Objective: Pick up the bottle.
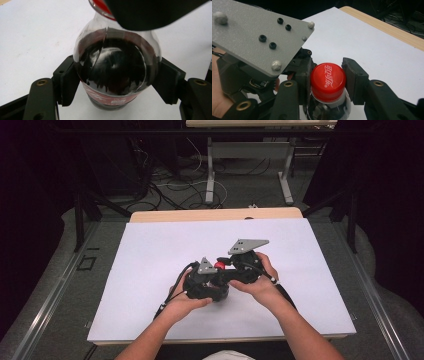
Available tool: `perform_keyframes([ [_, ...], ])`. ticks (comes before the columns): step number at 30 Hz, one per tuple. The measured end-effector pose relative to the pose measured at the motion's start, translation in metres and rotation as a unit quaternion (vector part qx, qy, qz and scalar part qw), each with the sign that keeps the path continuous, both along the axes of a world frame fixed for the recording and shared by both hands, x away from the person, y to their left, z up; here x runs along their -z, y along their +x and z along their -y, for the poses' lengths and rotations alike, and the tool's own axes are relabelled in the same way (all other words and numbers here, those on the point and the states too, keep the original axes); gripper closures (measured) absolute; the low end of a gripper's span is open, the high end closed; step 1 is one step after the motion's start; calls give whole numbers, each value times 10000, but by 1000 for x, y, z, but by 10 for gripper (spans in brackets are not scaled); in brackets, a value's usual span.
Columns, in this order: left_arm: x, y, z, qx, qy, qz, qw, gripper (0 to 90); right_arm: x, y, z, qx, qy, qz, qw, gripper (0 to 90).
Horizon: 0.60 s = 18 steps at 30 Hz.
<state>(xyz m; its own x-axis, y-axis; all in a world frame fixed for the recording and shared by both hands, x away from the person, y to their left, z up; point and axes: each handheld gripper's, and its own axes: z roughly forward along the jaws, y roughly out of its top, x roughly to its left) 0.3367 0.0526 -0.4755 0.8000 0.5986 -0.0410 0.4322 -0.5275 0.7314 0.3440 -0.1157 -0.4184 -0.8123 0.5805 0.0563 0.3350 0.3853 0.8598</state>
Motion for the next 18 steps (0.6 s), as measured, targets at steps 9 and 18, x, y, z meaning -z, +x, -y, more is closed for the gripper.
perform_keyframes([
  [9,-1,-4,0,133,-23,-27,9999,302,-3,4,6,-497,-175,-36,9986,610],
  [18,-1,-6,1,247,-3,-65,9997,302,-9,12,10,-1154,-423,-153,9923,610],
])
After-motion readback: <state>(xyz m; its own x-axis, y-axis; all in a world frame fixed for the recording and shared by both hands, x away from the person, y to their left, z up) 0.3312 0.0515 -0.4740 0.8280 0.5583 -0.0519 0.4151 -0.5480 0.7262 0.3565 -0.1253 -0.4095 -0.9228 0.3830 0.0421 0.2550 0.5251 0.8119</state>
